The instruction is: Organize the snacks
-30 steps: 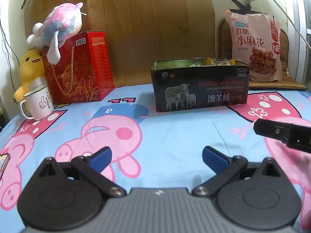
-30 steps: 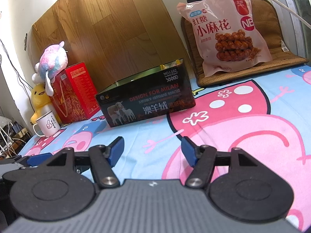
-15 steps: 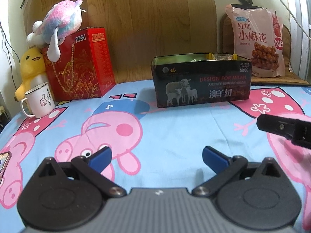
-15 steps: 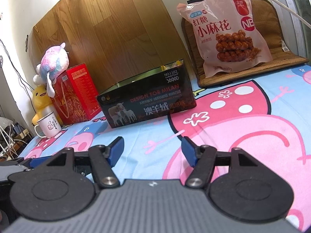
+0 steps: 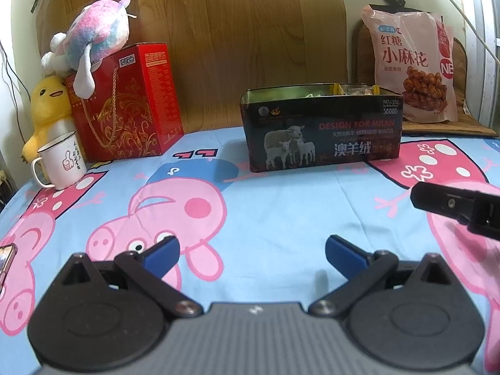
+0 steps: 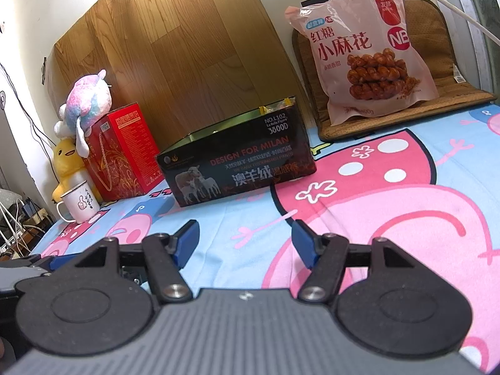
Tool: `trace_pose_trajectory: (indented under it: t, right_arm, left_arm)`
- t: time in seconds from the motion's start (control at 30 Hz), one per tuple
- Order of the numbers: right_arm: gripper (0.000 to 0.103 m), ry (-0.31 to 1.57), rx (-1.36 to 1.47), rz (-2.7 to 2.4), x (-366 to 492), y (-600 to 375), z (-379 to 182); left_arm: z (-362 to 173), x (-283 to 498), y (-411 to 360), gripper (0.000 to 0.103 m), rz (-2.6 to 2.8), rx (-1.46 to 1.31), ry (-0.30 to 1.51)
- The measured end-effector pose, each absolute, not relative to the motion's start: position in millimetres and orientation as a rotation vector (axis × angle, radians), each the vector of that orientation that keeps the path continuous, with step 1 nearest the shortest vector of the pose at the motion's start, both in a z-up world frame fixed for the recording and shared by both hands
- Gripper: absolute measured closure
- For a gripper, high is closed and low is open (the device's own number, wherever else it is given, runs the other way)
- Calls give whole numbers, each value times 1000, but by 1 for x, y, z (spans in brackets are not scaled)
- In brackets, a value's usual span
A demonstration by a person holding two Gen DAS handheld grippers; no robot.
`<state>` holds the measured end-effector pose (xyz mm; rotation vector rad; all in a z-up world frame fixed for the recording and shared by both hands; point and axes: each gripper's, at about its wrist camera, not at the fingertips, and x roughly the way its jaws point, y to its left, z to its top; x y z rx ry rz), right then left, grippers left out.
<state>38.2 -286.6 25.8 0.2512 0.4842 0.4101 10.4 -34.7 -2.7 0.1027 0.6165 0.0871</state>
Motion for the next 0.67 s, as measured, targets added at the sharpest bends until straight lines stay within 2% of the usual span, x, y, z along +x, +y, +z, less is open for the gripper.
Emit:
trace_pose_trajectory:
  t: [0.67]
  right_arm:
    - [35,484,252,411,38,-287,25]
  left_arm:
    - [4,7,-35,0,14,60,603]
